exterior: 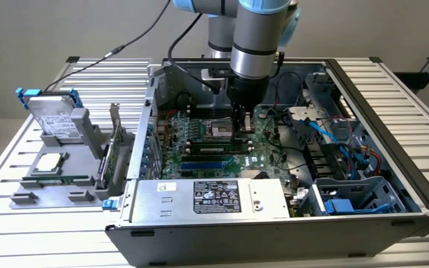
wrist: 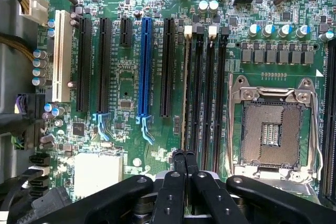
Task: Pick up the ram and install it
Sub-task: 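Press down the ram until it locks into place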
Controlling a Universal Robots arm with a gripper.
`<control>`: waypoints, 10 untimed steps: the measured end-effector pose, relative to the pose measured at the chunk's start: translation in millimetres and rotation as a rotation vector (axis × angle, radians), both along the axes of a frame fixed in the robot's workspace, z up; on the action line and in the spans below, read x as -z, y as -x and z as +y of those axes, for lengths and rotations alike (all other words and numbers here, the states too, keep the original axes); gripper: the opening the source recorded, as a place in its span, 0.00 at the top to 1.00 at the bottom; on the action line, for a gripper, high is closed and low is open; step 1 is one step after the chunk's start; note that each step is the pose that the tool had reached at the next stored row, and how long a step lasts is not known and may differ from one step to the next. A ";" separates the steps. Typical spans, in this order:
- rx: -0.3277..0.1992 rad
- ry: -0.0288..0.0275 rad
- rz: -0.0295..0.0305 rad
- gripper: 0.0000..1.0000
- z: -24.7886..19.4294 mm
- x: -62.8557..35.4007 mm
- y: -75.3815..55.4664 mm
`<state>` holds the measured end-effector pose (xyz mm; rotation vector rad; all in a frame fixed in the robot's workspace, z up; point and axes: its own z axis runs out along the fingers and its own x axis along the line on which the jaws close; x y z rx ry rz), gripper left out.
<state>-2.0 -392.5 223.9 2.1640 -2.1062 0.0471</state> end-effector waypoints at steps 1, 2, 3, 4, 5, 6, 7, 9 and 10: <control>0.000 -0.0001 0.0000 0.90 0.0 0.0 0.0; 0.000 -0.0001 0.0000 0.90 0.0 0.0 0.0; 0.000 -0.0002 0.0000 0.90 0.1 0.1 0.0; 0.000 -0.0012 -0.0003 0.90 0.1 -0.3 0.0; 0.000 -0.0020 -0.0006 0.90 0.2 -0.7 0.2; 0.000 -0.0029 -0.0008 0.90 0.3 -1.3 0.8; 0.000 -0.0030 -0.0005 0.90 0.2 -1.9 1.7; 0.000 -0.0020 -0.0003 0.90 0.1 -2.8 4.8; 0.000 -0.0022 -0.0005 0.90 0.1 -2.9 6.8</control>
